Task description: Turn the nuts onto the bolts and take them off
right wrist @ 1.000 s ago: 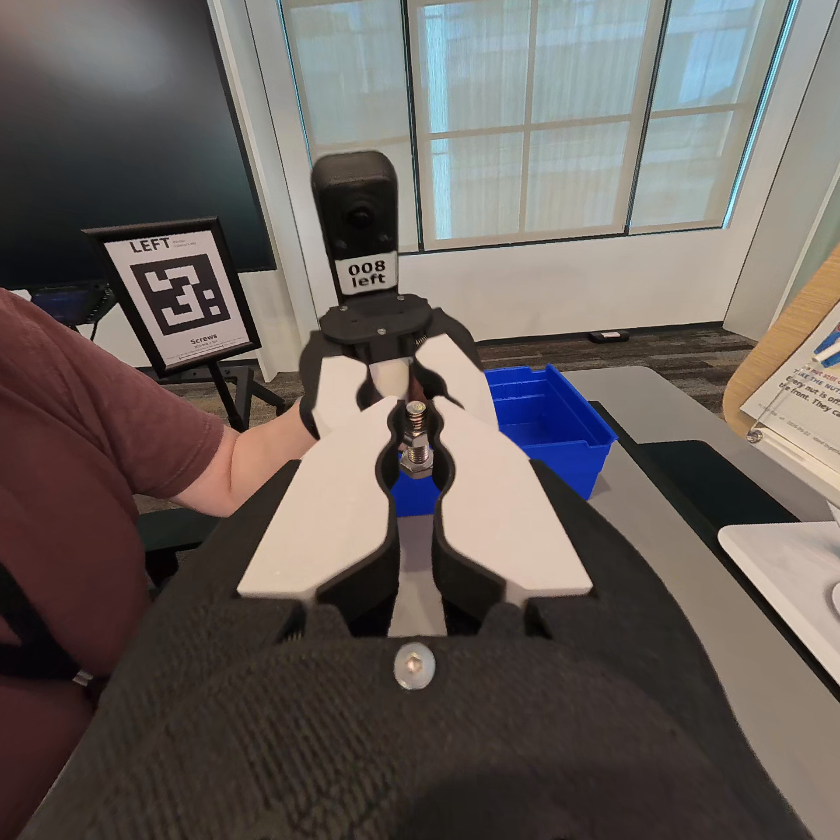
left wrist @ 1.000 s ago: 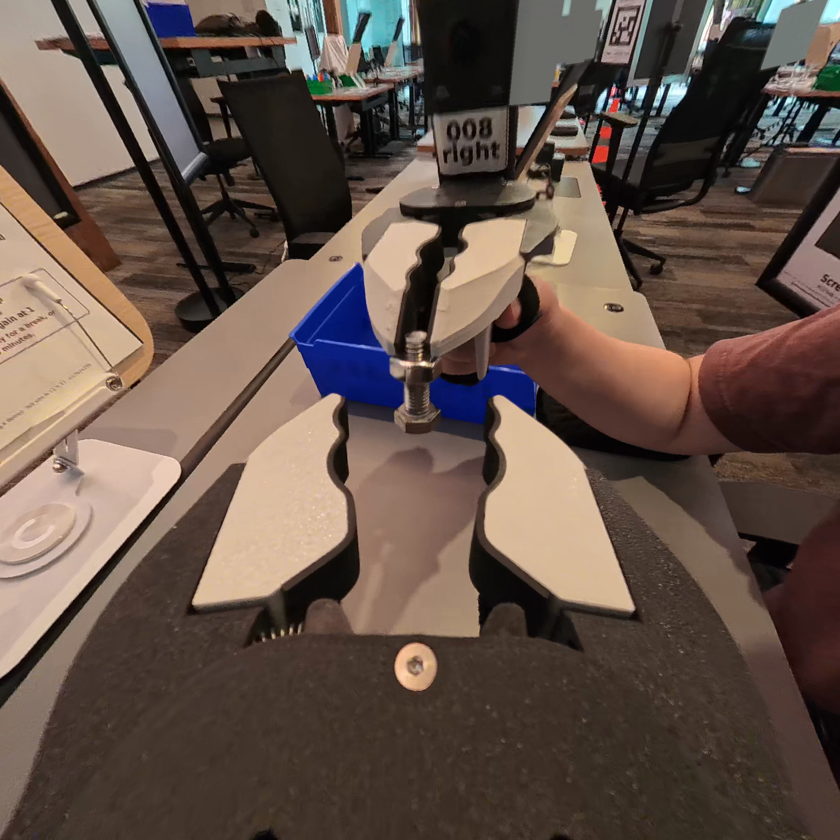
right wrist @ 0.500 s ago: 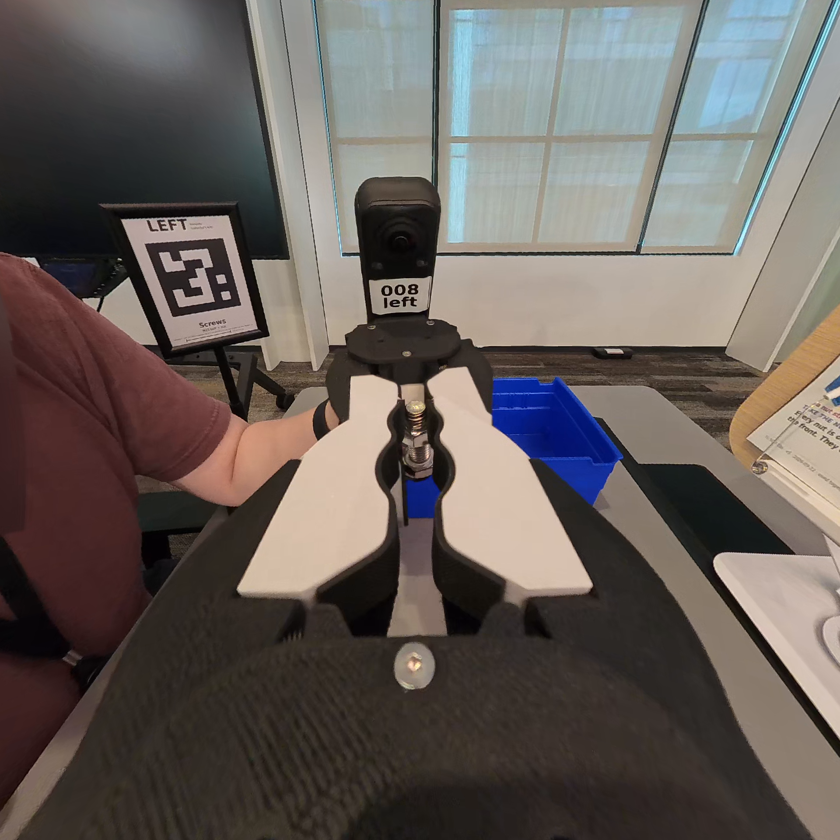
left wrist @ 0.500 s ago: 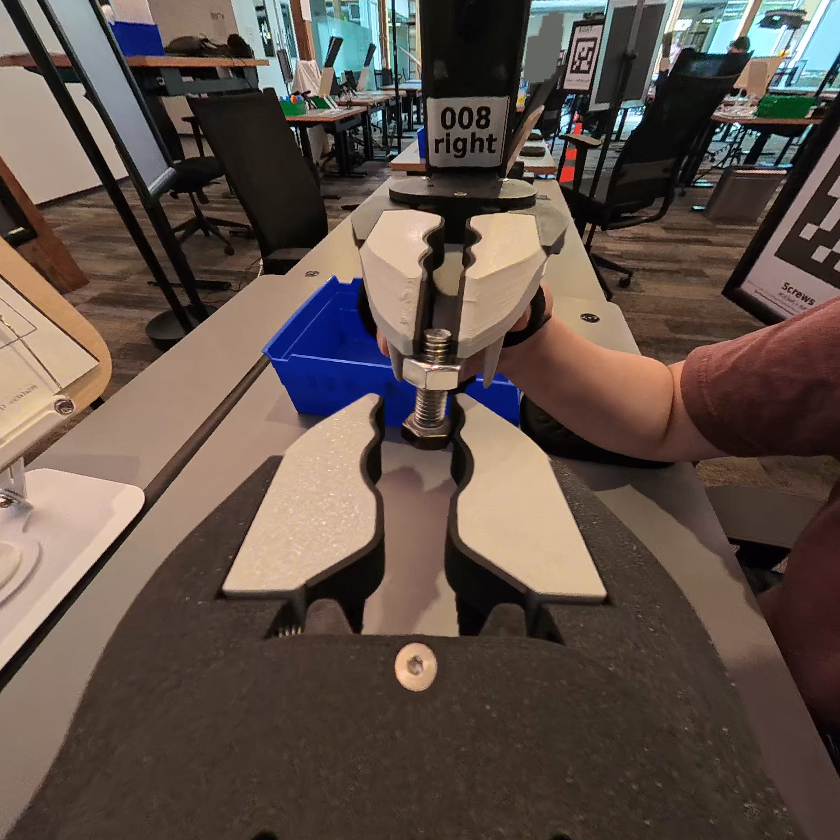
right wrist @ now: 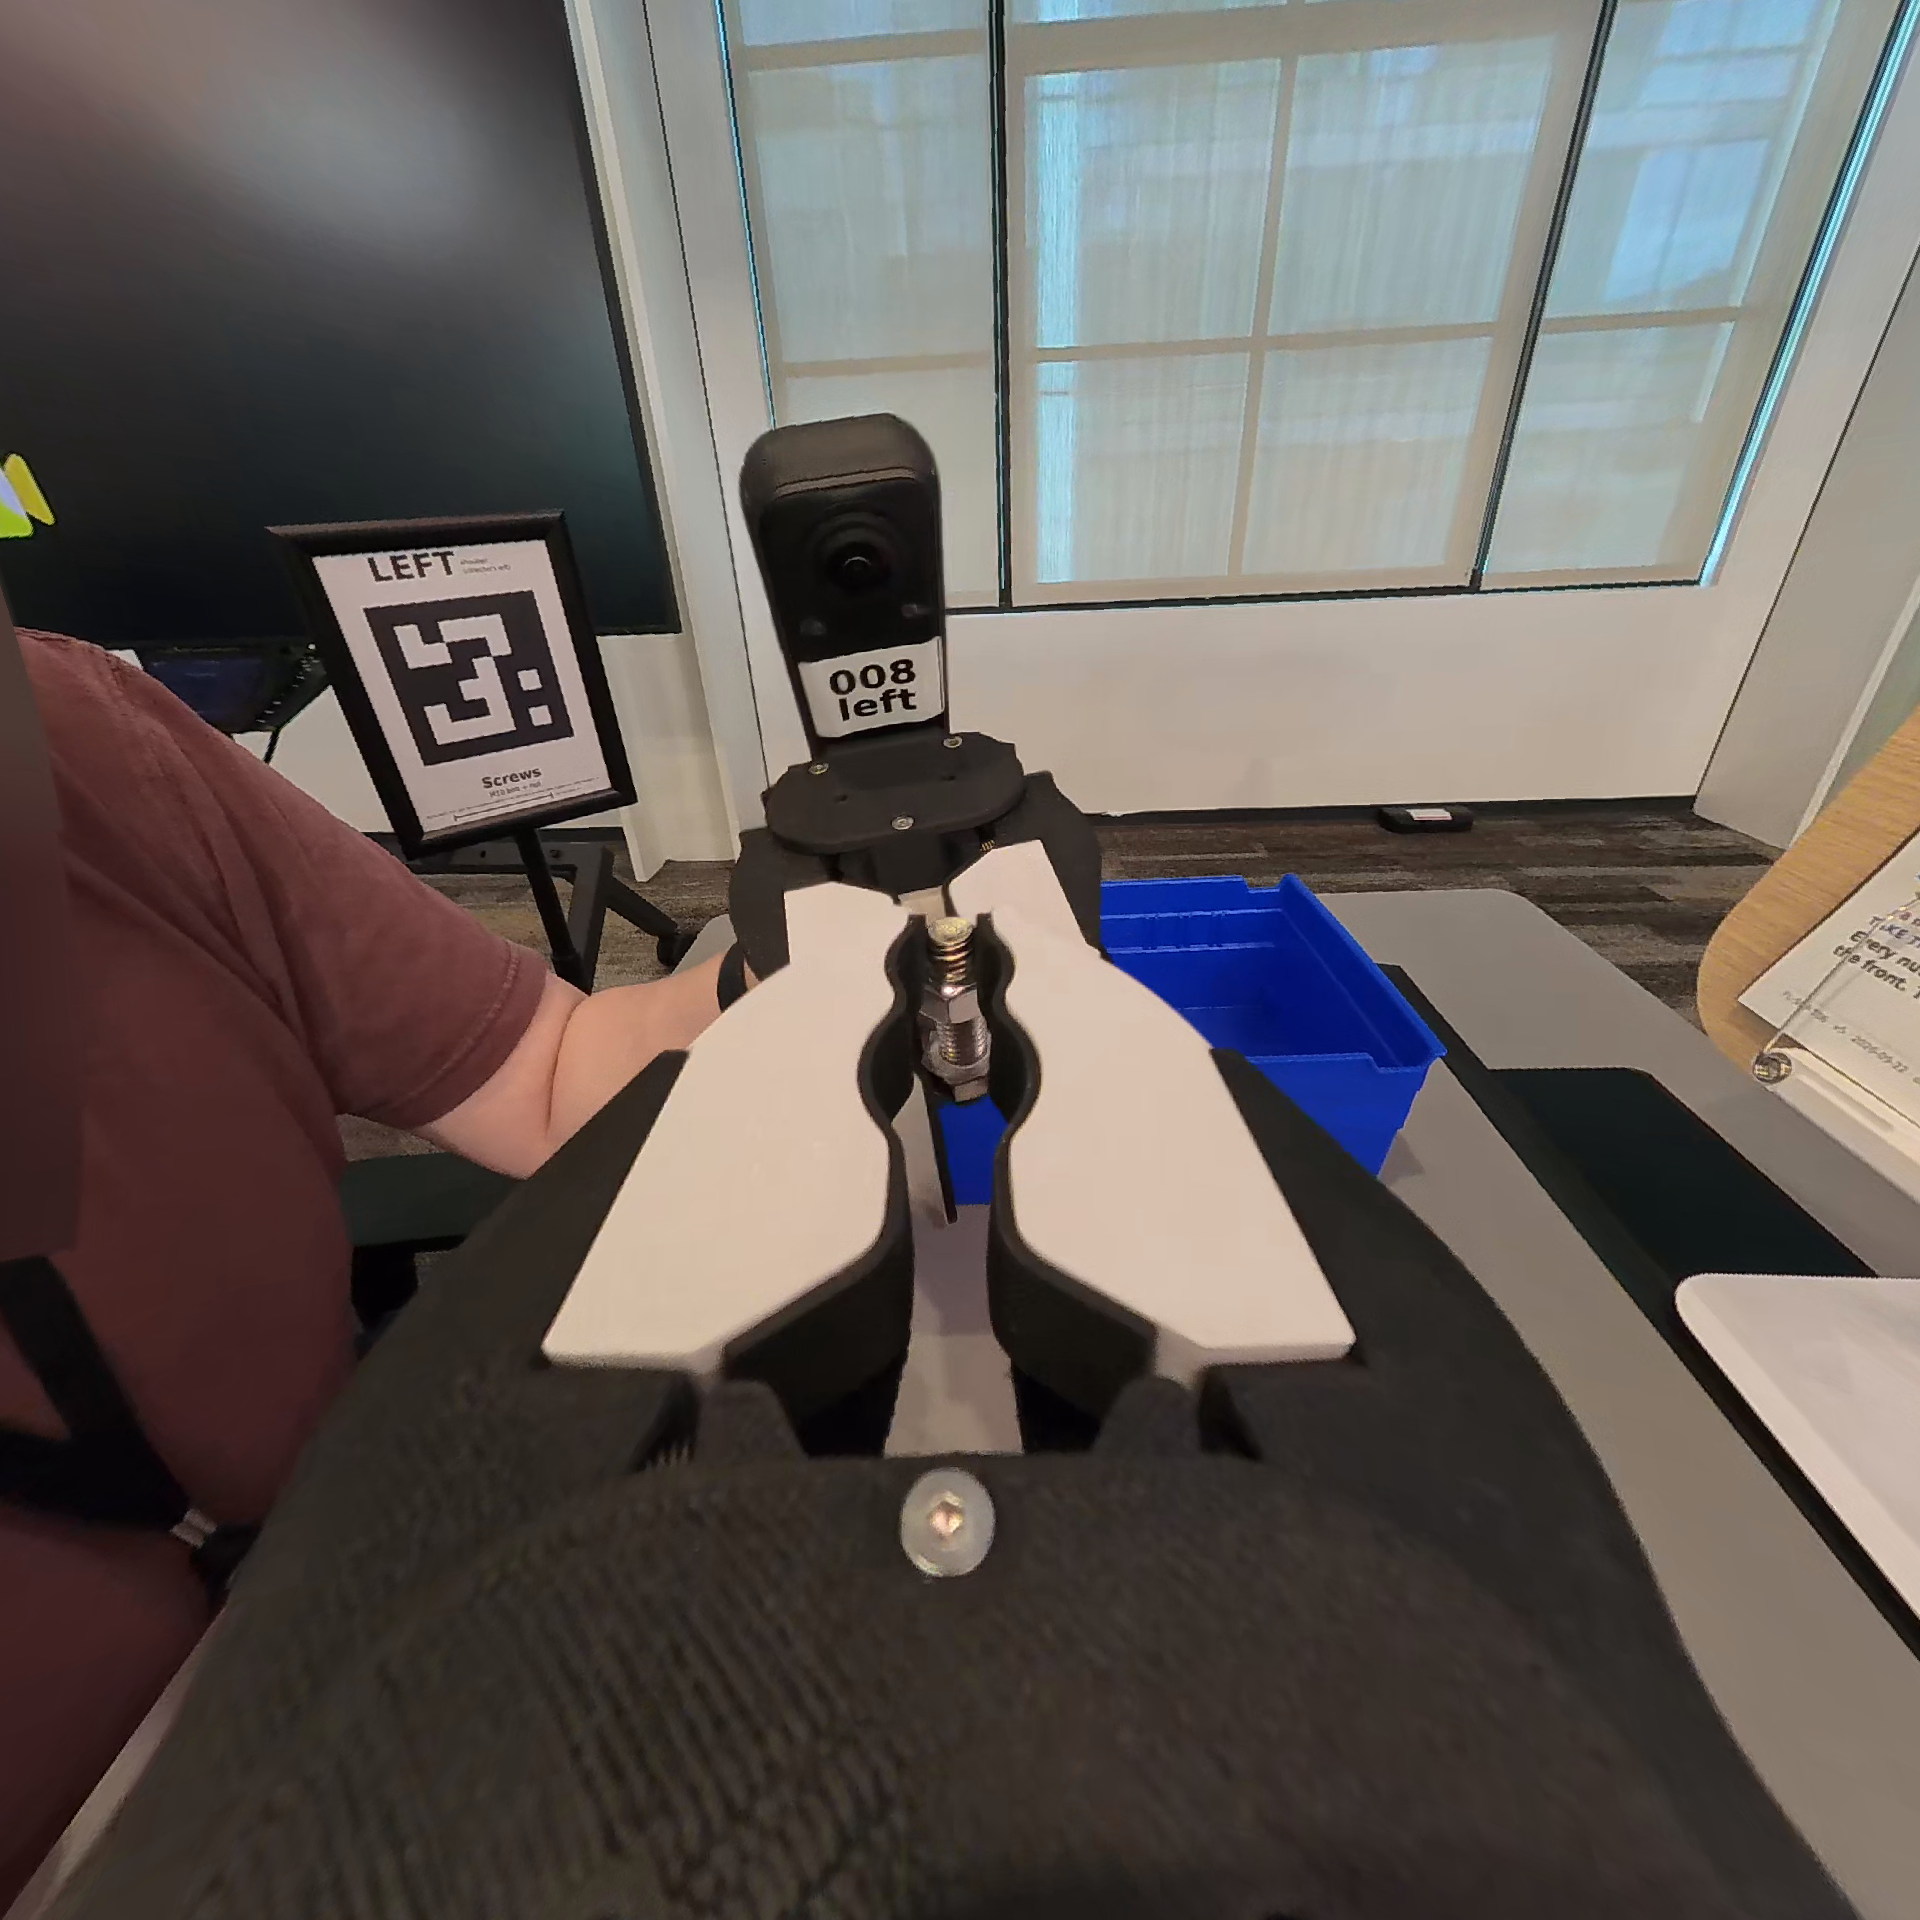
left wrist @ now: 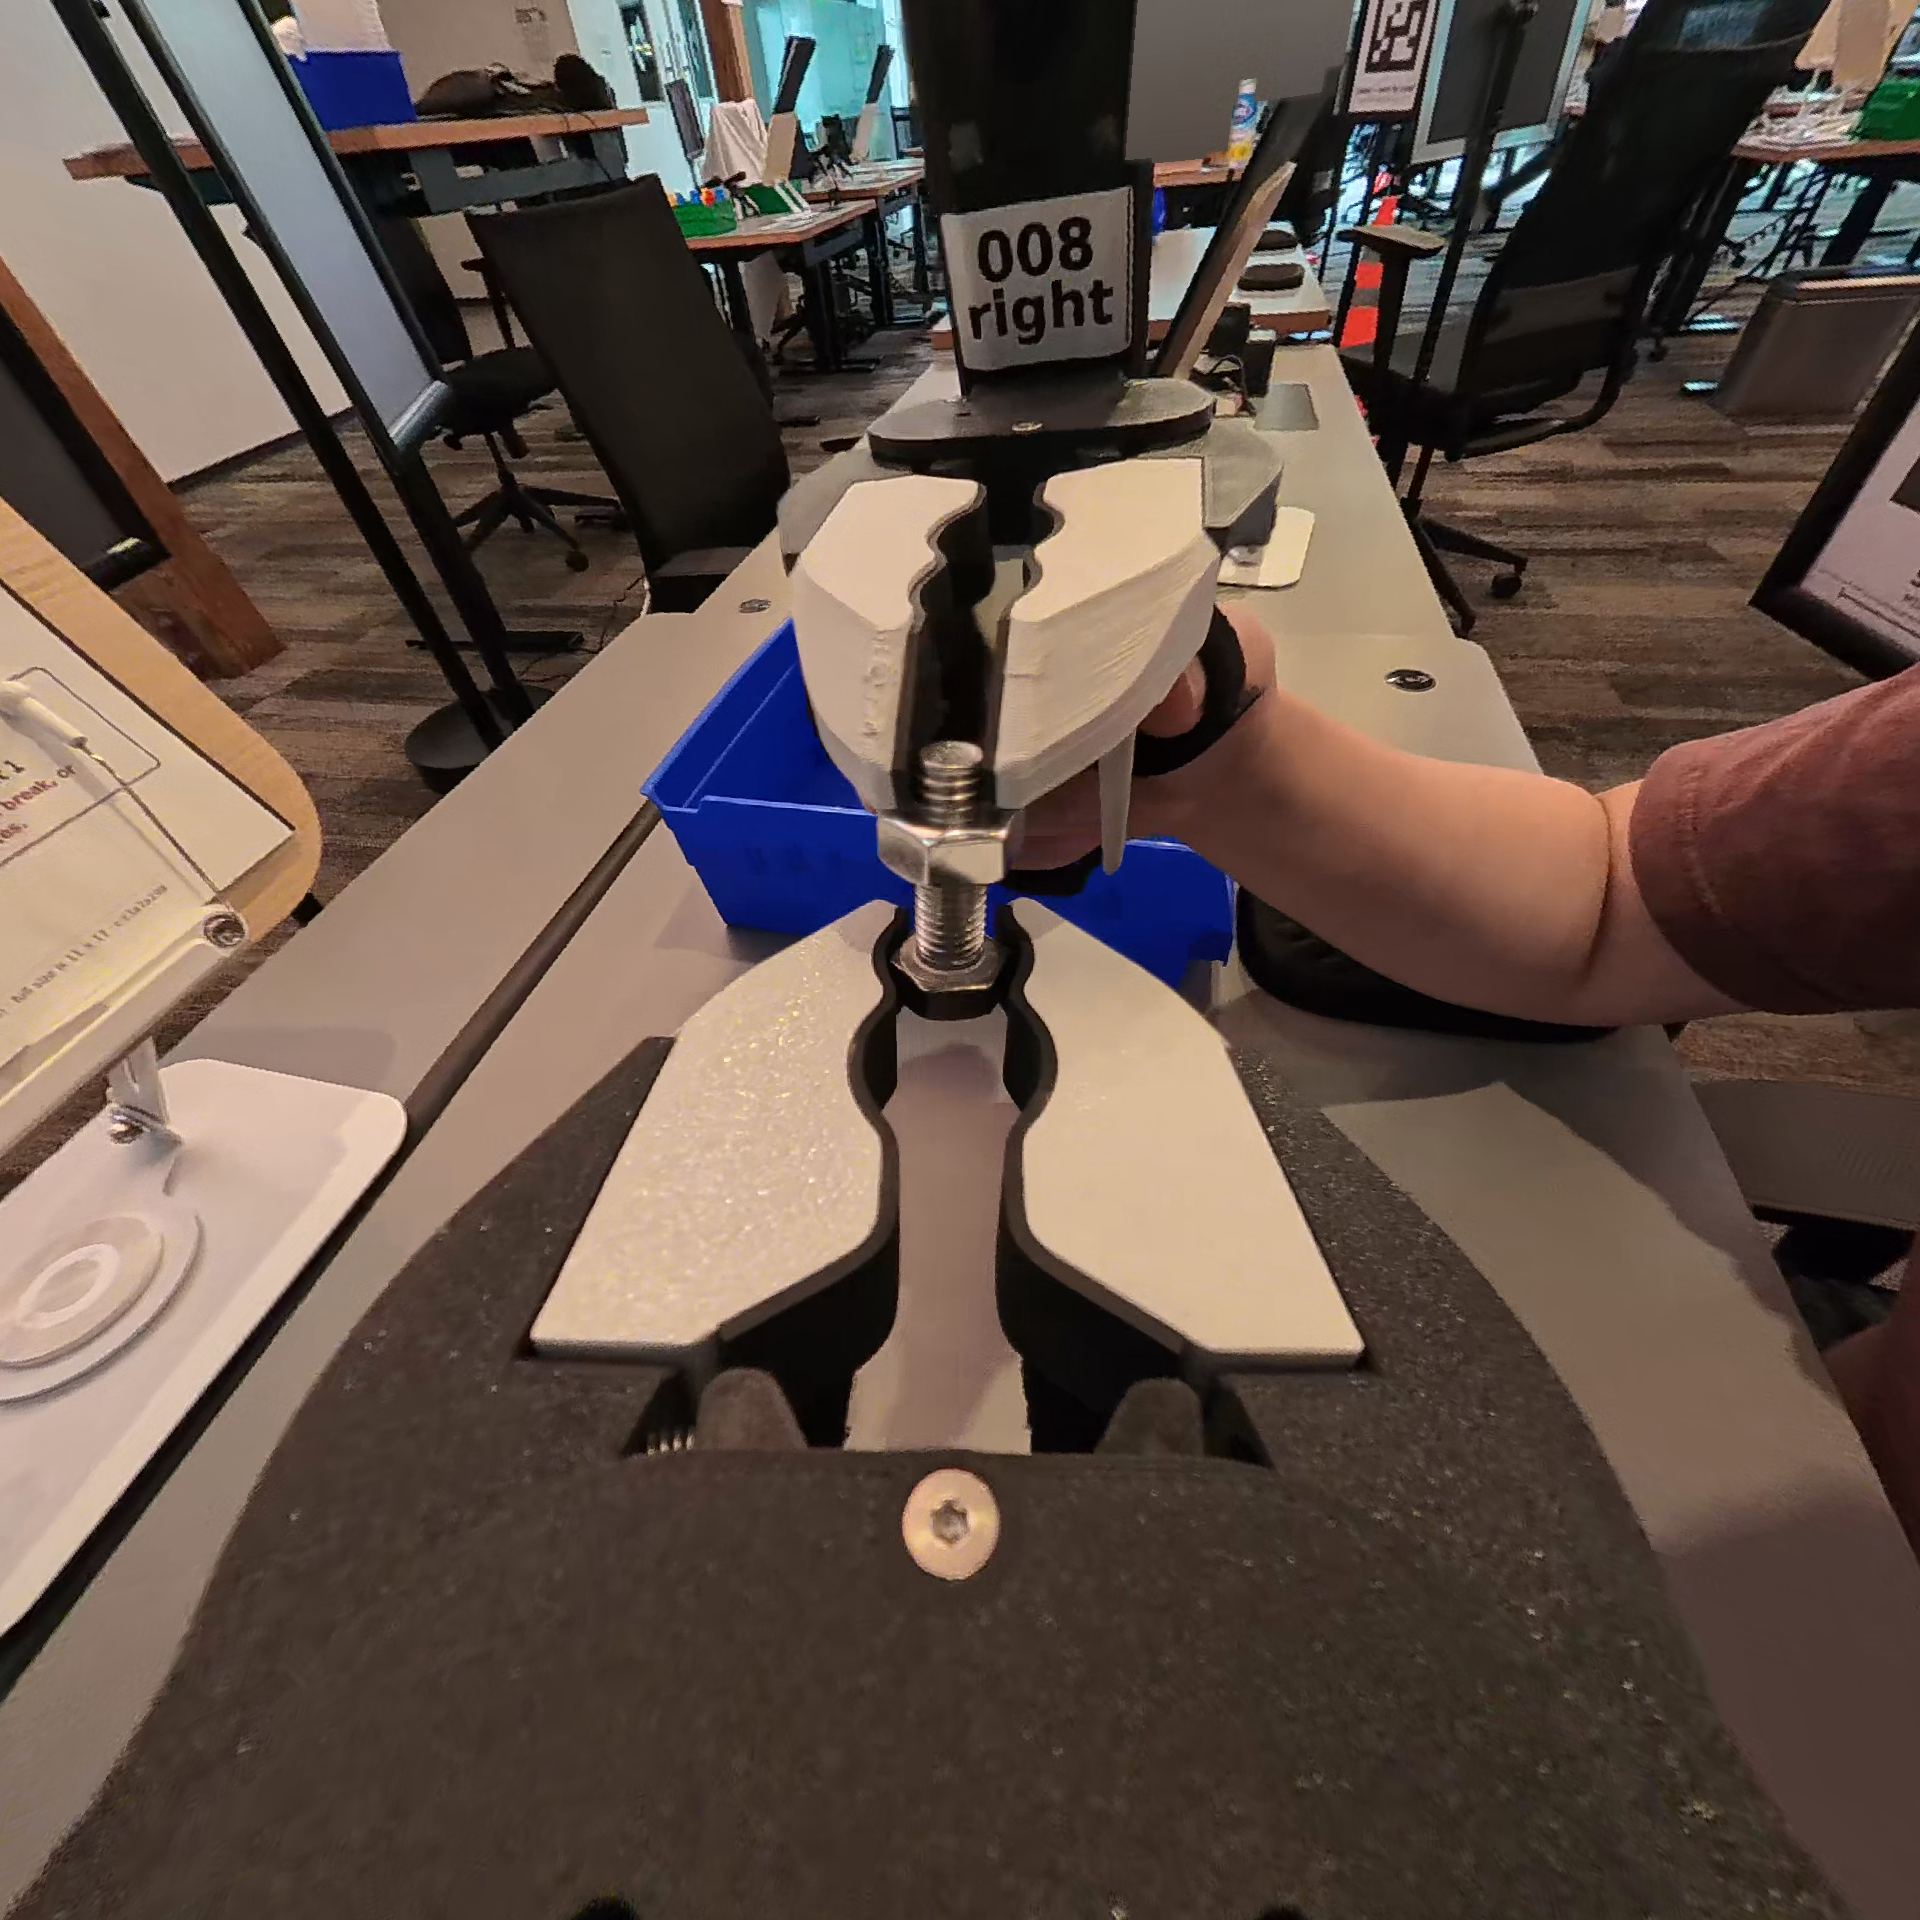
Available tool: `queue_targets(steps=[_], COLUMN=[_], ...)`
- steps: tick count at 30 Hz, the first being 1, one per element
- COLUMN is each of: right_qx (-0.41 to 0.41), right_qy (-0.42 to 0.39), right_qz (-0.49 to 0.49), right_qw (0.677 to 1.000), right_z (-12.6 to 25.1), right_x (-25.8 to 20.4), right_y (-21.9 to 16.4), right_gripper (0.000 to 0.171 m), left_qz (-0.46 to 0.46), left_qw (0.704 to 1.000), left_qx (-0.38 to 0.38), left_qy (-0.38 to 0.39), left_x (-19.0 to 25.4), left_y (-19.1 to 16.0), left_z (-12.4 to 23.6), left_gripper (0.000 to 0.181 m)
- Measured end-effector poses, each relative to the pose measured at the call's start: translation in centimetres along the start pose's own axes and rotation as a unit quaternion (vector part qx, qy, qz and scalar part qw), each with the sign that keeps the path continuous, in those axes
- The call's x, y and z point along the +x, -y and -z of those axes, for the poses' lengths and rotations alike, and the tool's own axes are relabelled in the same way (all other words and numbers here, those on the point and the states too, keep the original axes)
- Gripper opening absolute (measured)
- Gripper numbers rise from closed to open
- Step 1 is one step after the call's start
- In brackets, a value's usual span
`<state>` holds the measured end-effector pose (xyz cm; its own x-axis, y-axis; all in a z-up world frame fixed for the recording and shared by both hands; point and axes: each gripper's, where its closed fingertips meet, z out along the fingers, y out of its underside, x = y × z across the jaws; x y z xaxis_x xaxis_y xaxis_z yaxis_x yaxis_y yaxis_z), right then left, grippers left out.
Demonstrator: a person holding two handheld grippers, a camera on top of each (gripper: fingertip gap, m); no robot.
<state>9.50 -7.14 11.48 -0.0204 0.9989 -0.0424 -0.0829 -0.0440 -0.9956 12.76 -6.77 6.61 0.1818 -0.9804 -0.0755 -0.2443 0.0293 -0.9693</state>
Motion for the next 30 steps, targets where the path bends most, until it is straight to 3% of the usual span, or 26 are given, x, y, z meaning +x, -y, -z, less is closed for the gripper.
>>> queue_targets(steps=[10, 12, 20, 30], right_qx=[0.001, 0.012, 0.008, -0.024], right_qy=[-0.007, -0.018, -0.016, -0.002], right_qz=[0.005, 0.021, 0.004, 0.021], right_qw=[1.0, 1.0, 1.0, 0.999], right_z=[0.1, 0.3, -0.3, -1.6], right_x=[0.2, 0.3, 0.7, -0.6], right_y=[0.1, 0.6, -0.2, -1.0], right_gripper=[0.011, 0.03, 0.06, 0.072], left_qz=[-0.011, -0.003, 0.039, 0.048], left_qw=[1.0, 1.0, 0.999, 0.997], left_qx=[-0.004, -0.004, 0.032, 0.045], left_qy=[0.021, 0.026, 0.005, 0.029], left_x=[-0.4, -0.6, -0.7, -1.6], left_y=[0.0, 0.0, 0.4, 0.7], left_z=[-0.2, -0.2, -0.4, -0.2], left_gripper=[0.014, 0.014, 0.014, 0.014])
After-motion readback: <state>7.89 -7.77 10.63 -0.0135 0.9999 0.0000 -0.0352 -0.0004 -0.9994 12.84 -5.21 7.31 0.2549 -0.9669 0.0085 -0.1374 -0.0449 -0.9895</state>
